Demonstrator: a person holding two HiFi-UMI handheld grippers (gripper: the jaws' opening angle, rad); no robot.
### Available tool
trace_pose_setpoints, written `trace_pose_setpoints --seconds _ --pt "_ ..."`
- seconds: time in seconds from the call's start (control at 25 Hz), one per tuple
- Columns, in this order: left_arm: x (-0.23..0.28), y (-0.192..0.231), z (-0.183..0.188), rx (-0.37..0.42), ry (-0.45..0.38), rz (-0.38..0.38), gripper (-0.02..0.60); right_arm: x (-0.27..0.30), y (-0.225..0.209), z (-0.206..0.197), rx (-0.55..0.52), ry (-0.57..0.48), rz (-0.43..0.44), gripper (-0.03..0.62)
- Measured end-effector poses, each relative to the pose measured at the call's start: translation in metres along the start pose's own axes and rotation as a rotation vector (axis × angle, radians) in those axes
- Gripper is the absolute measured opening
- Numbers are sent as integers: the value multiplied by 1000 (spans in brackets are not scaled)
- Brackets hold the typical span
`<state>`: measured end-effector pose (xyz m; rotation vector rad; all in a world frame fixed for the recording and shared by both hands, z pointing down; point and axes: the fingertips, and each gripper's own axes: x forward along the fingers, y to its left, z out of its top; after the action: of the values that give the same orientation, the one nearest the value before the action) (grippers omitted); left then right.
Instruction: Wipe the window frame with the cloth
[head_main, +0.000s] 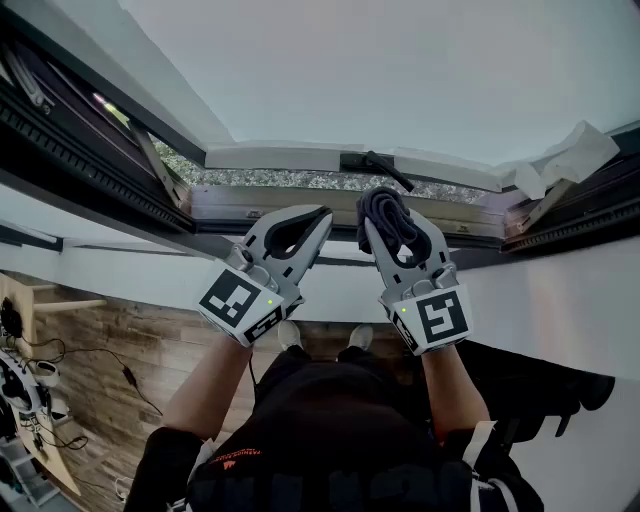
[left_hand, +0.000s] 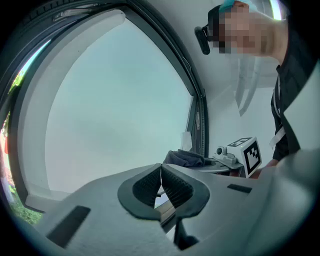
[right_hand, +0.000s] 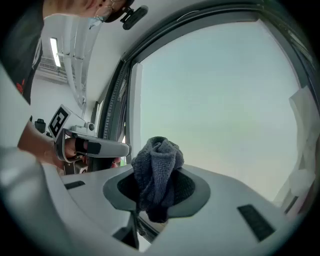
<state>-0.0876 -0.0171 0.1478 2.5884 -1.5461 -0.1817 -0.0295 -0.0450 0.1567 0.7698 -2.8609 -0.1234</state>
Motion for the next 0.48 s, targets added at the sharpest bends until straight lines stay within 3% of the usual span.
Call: trace_pose_setpoints --seconds 0.48 --pt "-27 23 -15 -31 7 56 21 22 22 -9 20 17 50 107"
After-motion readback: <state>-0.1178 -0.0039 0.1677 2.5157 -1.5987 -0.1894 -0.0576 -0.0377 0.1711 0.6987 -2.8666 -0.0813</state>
